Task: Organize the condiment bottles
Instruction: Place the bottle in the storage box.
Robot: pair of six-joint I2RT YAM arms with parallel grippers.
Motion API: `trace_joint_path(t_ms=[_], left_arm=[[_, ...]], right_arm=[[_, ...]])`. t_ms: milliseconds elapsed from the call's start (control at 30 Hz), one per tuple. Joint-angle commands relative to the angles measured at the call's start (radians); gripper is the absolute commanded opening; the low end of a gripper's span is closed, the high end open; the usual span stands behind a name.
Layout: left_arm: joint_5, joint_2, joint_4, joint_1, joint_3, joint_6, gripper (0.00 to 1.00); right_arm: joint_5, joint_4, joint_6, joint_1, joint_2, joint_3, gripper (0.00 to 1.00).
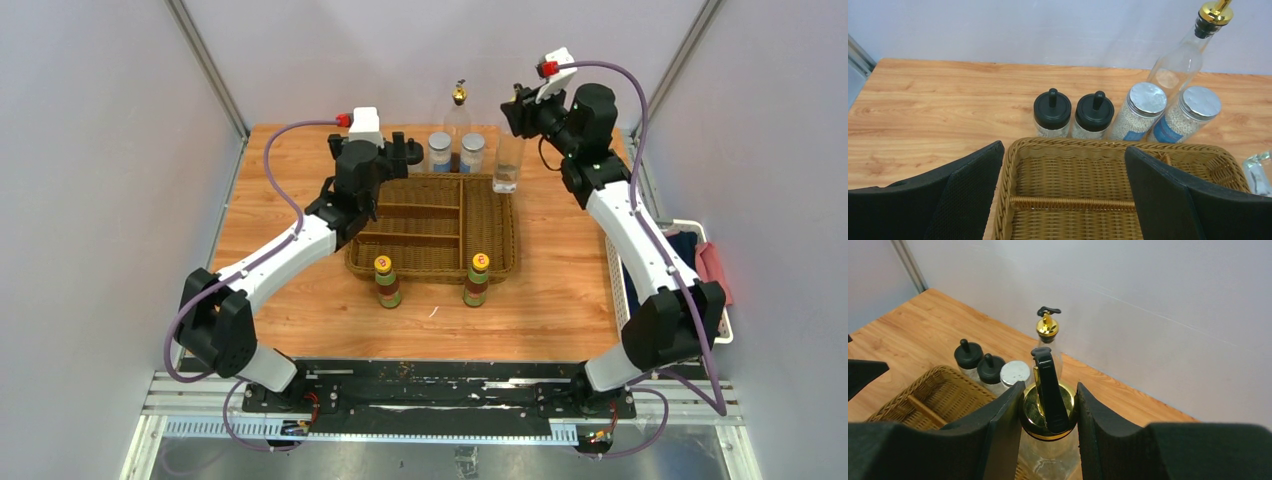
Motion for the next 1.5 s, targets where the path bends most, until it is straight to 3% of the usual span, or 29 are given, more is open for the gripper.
trace_joint_path(t_ms=[0,967,1467], left_arm=[[-0.013,-0.040,0.018,-0.010,-0.019,-0.014,1.00],[-0.026,-0.043,0.026,-0.017,-0.030,-0.033,1.00],[-0.127,-0.069,0.027,-0.016,-0.007,-0.076,0.99]], right_arm=[[-0.004,0.085,-0.016,0.039,-0.060,-0.024,0.00],[0.014,0.051,-0.064,0.153,-0.100,-0.075,0.00],[0.015,0.003,-0.069,0.235,-0.085,-0.040,0.00]])
